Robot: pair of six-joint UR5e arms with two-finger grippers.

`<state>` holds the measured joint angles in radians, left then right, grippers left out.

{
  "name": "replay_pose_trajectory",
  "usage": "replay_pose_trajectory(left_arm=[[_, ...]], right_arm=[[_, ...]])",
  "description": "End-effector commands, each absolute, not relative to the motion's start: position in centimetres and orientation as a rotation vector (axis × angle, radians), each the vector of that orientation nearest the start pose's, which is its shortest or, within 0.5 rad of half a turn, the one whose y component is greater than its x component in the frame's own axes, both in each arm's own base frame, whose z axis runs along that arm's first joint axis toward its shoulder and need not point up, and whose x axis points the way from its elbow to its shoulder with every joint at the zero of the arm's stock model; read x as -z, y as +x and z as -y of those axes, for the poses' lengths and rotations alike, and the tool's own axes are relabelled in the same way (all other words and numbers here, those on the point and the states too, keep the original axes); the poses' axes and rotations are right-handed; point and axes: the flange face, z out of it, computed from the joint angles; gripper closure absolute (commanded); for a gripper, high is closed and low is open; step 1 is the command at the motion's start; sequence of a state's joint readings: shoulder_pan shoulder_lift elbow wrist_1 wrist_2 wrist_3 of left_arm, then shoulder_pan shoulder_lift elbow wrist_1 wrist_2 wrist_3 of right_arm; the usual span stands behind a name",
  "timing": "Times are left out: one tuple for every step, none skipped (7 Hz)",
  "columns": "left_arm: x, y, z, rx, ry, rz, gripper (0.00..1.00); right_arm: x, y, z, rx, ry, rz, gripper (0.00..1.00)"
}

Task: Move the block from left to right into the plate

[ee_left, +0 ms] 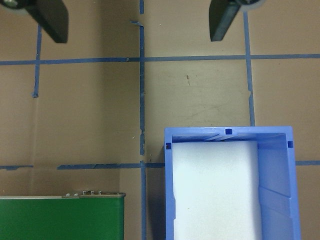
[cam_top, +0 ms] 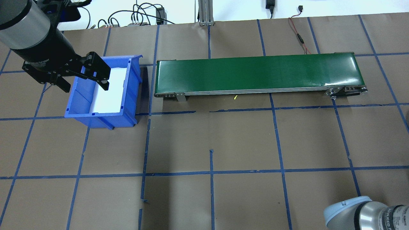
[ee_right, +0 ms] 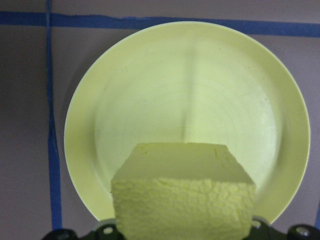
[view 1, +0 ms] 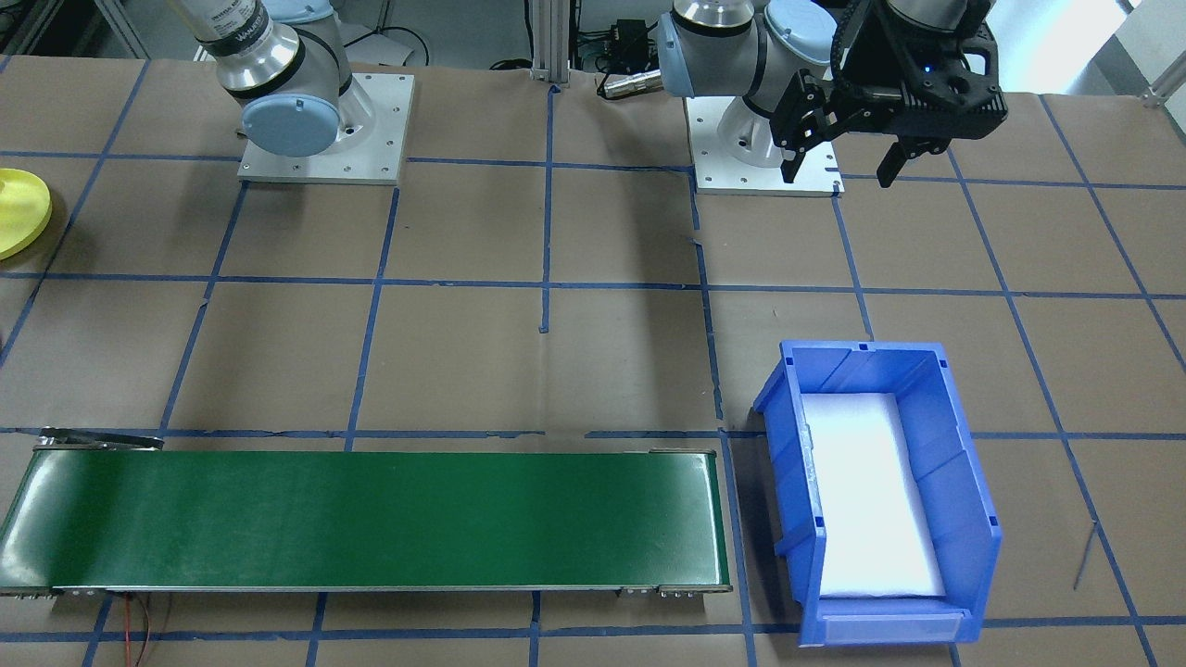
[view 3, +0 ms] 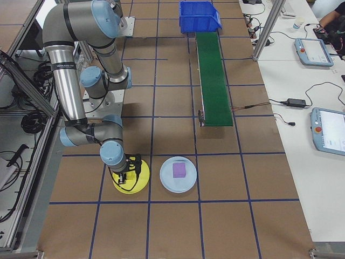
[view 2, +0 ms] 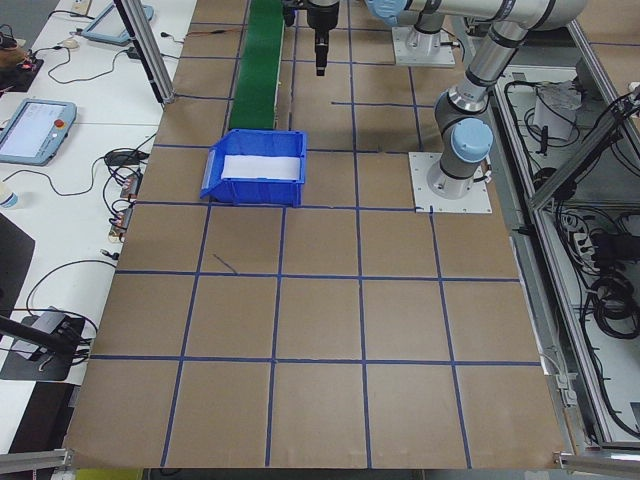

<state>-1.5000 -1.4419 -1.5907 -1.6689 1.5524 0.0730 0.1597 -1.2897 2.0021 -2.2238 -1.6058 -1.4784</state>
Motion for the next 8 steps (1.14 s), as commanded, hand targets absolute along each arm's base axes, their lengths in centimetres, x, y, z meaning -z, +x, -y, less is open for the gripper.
replay_pose_trajectory(left_arm=[[-52.8,-10.4,44.4,0.019,0.005,-3.159,0.0],[-52.8,-10.4,44.4,0.019,0.005,-3.159,0.0],[-52.8,-10.3,44.5,0.019,0.003,-3.159,0.0],[-52.8,-10.3,44.5,0.019,0.003,-3.159,0.0],[-52.8,-10.3,44.5,0.019,0.003,-3.159,0.0],[-52.8,-10.3,44.5,0.019,0.003,-3.159,0.0],[-52.8,-10.3,44.5,0.019,0.003,-3.159,0.0],[-52.8,-10.3,44.5,0.019,0.003,-3.159,0.0]], right_arm=[[-20.6,-48.4,20.9,-0.066,-0.103,-3.081,0.07],[-21.5,-48.3,21.0,-0.065,-0.066,-3.093,0.06],[-23.7,-48.5,21.9,-0.057,-0.044,-3.137,0.06],[-27.4,-48.8,25.0,-0.04,-0.12,-3.195,0.07],[-32.5,-48.3,29.3,-0.019,-0.237,-3.246,0.08],[-38.1,-46.8,33.4,-0.007,-0.279,-3.268,0.08],[-41.7,-44.8,36.6,0.0,-0.335,-3.231,0.08],[-43.7,-40.3,40.2,-0.004,-0.345,-3.157,0.09]])
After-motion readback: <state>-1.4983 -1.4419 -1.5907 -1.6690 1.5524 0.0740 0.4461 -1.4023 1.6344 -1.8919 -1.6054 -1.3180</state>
